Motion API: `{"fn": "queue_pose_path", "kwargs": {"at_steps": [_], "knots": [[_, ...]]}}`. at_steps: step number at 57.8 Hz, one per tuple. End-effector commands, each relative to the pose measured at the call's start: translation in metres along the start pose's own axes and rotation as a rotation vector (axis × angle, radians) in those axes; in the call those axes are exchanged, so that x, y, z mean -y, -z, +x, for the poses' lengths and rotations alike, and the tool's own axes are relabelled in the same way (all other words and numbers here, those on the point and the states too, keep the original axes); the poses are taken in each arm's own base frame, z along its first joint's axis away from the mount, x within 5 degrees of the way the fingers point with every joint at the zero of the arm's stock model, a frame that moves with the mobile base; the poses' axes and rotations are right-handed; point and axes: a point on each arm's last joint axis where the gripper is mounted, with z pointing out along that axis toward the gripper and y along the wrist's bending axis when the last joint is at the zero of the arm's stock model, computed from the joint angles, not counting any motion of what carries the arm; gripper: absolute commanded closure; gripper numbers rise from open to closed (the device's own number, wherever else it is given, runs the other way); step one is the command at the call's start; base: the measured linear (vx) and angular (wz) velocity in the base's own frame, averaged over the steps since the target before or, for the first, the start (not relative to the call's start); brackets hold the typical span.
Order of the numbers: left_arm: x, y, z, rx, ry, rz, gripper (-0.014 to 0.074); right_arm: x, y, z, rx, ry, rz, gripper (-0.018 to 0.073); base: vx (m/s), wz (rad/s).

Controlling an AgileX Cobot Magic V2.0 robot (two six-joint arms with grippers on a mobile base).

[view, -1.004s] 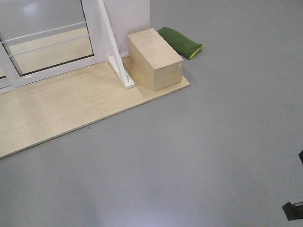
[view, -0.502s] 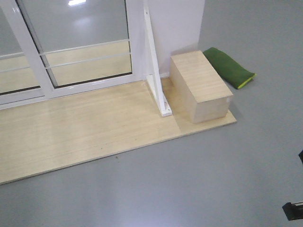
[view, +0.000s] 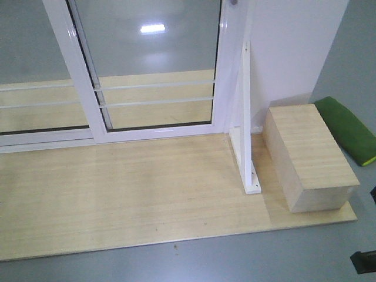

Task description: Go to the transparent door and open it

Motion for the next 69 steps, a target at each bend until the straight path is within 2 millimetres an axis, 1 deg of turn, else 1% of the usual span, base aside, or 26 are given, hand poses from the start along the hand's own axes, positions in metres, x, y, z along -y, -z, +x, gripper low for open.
{"fn": "queue_pose_path", "kwargs": {"at_steps": [1, 36, 53, 69], "knots": [[-0.0008, -0.0002, 0.0021, 0.063, 0.011, 0.010, 0.0593, 0.0010, 0.0008, -0.0038, 0.085, 0.012, 0.017, 0.0559, 0.52, 0.20], [-0.0008, -0.0002, 0.0021, 0.063, 0.011, 0.010, 0.0593, 0.0010, 0.0008, -0.0038, 0.085, 0.012, 0.017, 0.0559, 0.45, 0.08], [-0.0008, -0.0002, 0.0021, 0.063, 0.011, 0.010, 0.0593, 0.0010, 0.0008, -0.0038, 0.085, 0.012, 0.017, 0.0559, 0.29, 0.06], [-0.0008, -0.0002, 0.0021, 0.063, 0.011, 0.010, 0.0593, 0.0010, 0.0008, -0.0038, 0.085, 0.012, 0.017, 0.0559, 0.16, 0.04]]}}
